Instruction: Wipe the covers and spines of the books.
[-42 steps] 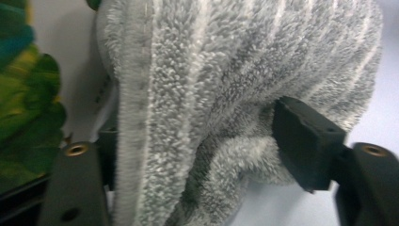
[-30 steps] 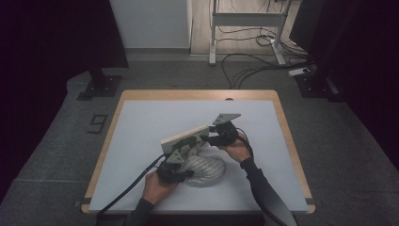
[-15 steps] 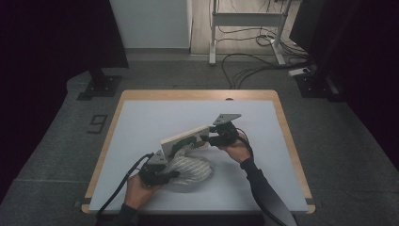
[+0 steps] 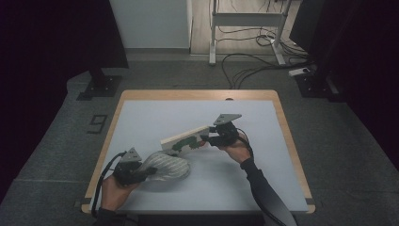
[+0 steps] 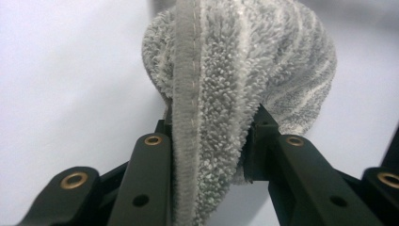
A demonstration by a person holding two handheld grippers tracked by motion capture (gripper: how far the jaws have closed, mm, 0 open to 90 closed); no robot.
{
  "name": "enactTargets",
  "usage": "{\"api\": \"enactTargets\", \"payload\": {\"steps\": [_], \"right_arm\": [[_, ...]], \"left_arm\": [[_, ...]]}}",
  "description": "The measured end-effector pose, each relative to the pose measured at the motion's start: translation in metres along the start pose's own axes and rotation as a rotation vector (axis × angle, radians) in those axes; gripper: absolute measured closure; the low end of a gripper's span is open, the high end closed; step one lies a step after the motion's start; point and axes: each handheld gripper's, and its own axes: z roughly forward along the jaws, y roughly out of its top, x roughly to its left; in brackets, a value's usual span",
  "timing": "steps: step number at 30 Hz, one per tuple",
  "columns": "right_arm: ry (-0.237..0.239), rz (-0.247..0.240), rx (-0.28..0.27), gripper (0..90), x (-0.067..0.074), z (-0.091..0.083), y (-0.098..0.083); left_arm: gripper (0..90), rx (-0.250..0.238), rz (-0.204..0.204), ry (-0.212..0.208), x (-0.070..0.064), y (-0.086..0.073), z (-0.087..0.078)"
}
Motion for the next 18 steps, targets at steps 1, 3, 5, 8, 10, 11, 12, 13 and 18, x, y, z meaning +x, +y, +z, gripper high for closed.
{"api": "enactTargets", "payload": {"steps": [1,3,5,8,10,11,12,13,18], "right_arm": [[0.000,-0.001,0.000,51.0,0.000,0.000,0.000],[-0.001,-0.002,0.000,51.1,0.000,0.000,0.000],[-0.001,-0.003,0.000,51.1,0.000,0.000,0.000],[-0.001,-0.003,-0.003,51.2,0.000,0.000,-0.001],[-0.001,-0.004,-0.005,51.5,0.000,-0.001,-0.001],[-0.001,-0.004,-0.005,51.6,0.001,-0.001,-0.001],[-0.001,-0.004,-0.005,51.7,0.001,-0.001,-0.001],[-0.001,-0.003,-0.005,51.8,0.001,-0.001,-0.001],[-0.002,-0.002,-0.003,51.8,0.001,-0.001,-0.001]], "left_arm": [[68.2,0.006,-0.005,0.008,0.003,-0.001,-0.001],[68.1,0.015,-0.014,0.026,0.009,-0.001,-0.003],[68.0,0.025,-0.022,0.036,0.015,-0.001,-0.003],[67.6,0.038,-0.037,0.050,0.023,0.001,0.000],[67.4,0.047,-0.046,0.056,0.028,0.002,0.005],[67.3,0.053,-0.050,0.058,0.030,0.003,0.008],[67.3,0.063,-0.051,0.063,0.032,0.004,0.013],[67.2,0.068,-0.050,0.062,0.033,0.004,0.015],[67.0,0.092,-0.061,0.049,0.037,0.005,0.034]]}}
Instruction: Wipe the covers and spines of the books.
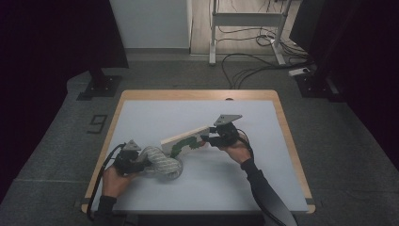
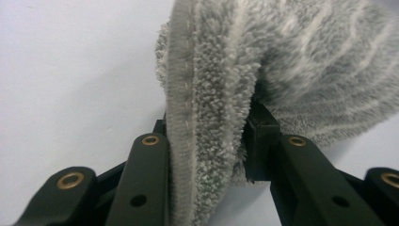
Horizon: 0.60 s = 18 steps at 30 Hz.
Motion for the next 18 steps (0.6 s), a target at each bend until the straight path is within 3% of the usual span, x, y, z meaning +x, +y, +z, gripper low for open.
{"api": "enactTargets", "payload": {"steps": [9,18], "right_arm": [[-0.004,0.001,-0.002,51.7,0.001,0.000,0.000],[-0.004,-0.008,-0.001,51.0,0.002,0.001,0.000]], "left_arm": [[66.7,-0.032,-0.022,-0.037,0.003,0.002,0.017],[67.9,-0.068,0.013,-0.019,0.002,0.009,0.008]]}}
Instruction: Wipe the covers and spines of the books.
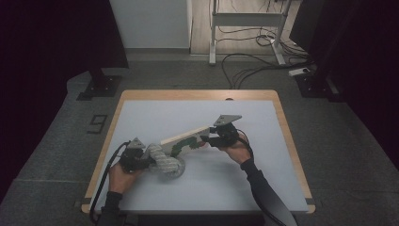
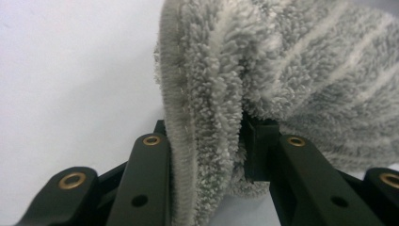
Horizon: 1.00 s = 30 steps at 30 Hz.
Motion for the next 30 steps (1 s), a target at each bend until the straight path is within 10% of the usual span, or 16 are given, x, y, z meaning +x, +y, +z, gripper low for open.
{"api": "enactTargets", "payload": {"steps": [18,30], "right_arm": [[0.004,0.002,0.003,50.5,0.001,0.001,0.000],[0.002,0.006,0.004,50.8,0.001,0.001,0.000]], "left_arm": [[67.9,-0.071,0.071,0.041,-0.008,0.036,-0.044],[67.8,-0.078,0.033,-0.001,-0.003,0.022,-0.031]]}}
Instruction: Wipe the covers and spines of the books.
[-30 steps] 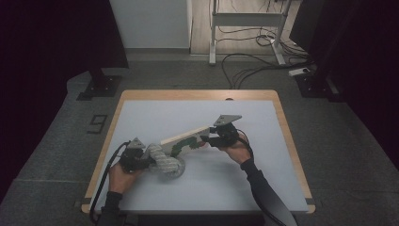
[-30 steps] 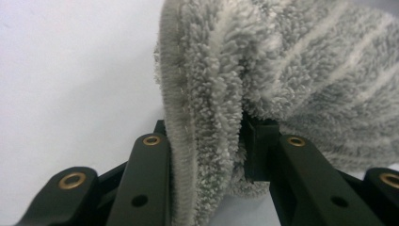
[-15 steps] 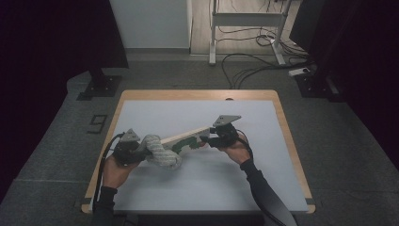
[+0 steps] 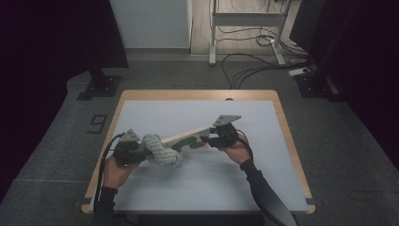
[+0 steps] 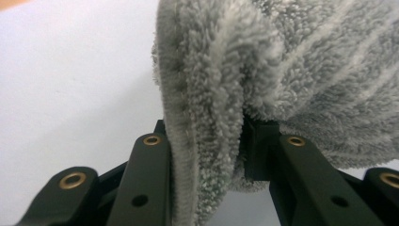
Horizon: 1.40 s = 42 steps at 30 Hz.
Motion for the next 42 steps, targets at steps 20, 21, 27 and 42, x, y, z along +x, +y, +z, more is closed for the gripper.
{"api": "enactTargets", "payload": {"steps": [20,21,27,42], "right_arm": [[-0.002,-0.004,-0.009,51.1,0.000,0.000,-0.001],[-0.002,-0.004,-0.009,51.0,0.000,0.000,-0.001],[-0.001,-0.009,-0.004,50.9,0.001,-0.001,-0.001],[0.001,-0.003,-0.005,50.9,0.000,-0.001,-0.001]], "left_arm": [[67.7,0.080,-0.043,-0.003,0.004,-0.031,0.038],[67.8,0.080,-0.039,-0.004,0.004,-0.030,0.037],[67.9,0.074,0.002,0.026,0.000,-0.016,0.024],[67.8,0.034,0.047,0.044,-0.005,0.013,-0.007]]}}
